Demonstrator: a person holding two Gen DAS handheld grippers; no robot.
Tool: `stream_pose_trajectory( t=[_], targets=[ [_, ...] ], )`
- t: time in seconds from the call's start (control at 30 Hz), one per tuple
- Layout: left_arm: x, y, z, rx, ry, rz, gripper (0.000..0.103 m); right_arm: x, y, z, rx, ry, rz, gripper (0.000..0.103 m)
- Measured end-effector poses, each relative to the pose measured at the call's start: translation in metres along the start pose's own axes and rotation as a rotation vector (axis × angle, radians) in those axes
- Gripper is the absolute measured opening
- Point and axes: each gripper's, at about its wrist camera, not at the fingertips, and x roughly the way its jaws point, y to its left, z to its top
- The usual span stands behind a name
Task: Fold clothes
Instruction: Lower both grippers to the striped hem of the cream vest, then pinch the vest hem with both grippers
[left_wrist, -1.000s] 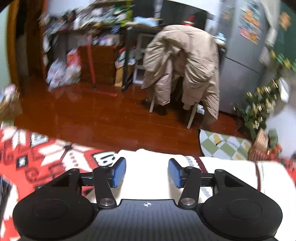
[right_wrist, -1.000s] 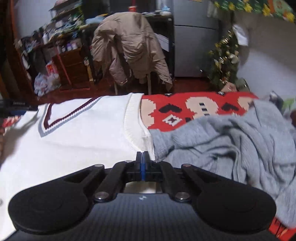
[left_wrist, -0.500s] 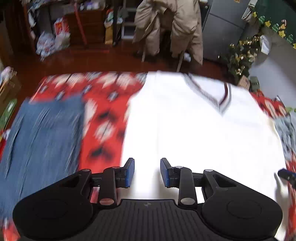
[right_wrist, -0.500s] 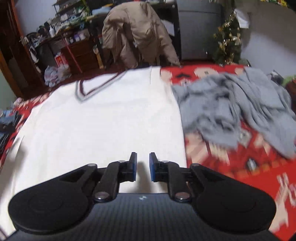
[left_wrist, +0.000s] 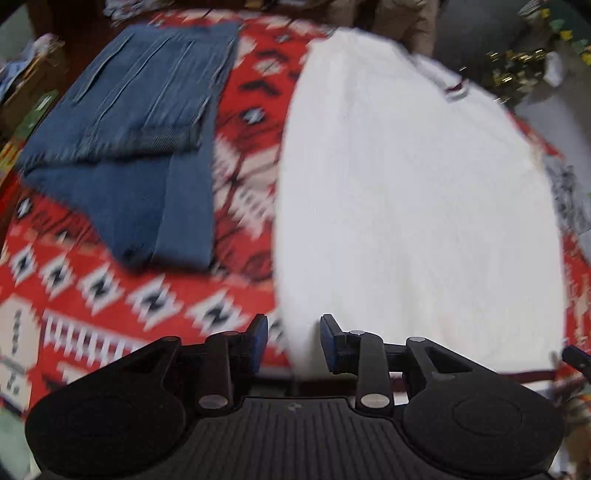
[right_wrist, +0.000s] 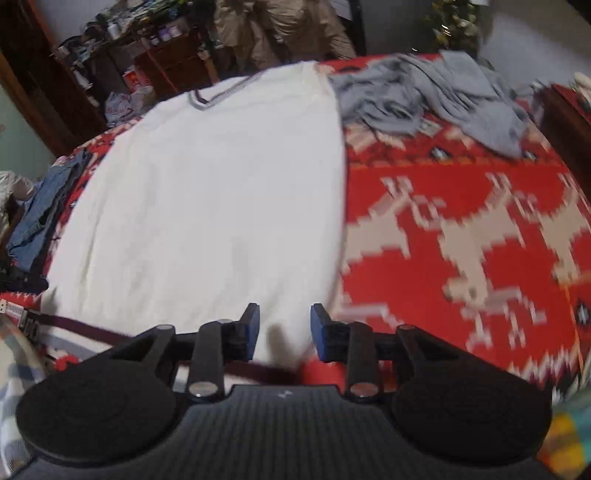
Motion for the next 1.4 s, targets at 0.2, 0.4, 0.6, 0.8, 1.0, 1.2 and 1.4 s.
stream_pose_trajectory(
  t=[0.2,0.4,0.6,0.8,1.0,1.2,1.4],
  targets=[
    [0.000,0.007,-0.006,-0.055,0.058,-0.134,0.050,0.008,-0.023,-0.002,0.126,0.026,0.070,0.041],
    [0.005,-0.006,-0.013,-0.040,0.117,-0.269,0.049,0.010,-0.031,-0.001,0.190,0.007,0.128,0.045],
    [-0.003,0.007,-0.013,-0.149,0.044,-0.373,0.041,0.014,-0.033,0.000,0.217,-0.003,0.161,0.049],
    [0.005,0.002,-0.011,-0.133,0.094,-0.354,0.041,0.013,-0.036,-0.003,0.258,-0.003,0.176,0.053],
    [0.008,-0.003,-0.014,-0.104,0.077,-0.261,0.018,0.010,-0.043,-0.013,0.394,0.011,0.199,0.053],
    [0.006,-0.002,-0.013,-0.100,0.081,-0.273,0.030,0.023,-0.032,-0.014,0.389,0.070,0.299,0.054],
    [0.001,0.009,-0.013,-0.164,0.052,-0.293,0.041,0.037,-0.036,-0.016,0.502,0.104,0.410,0.055]
  ],
)
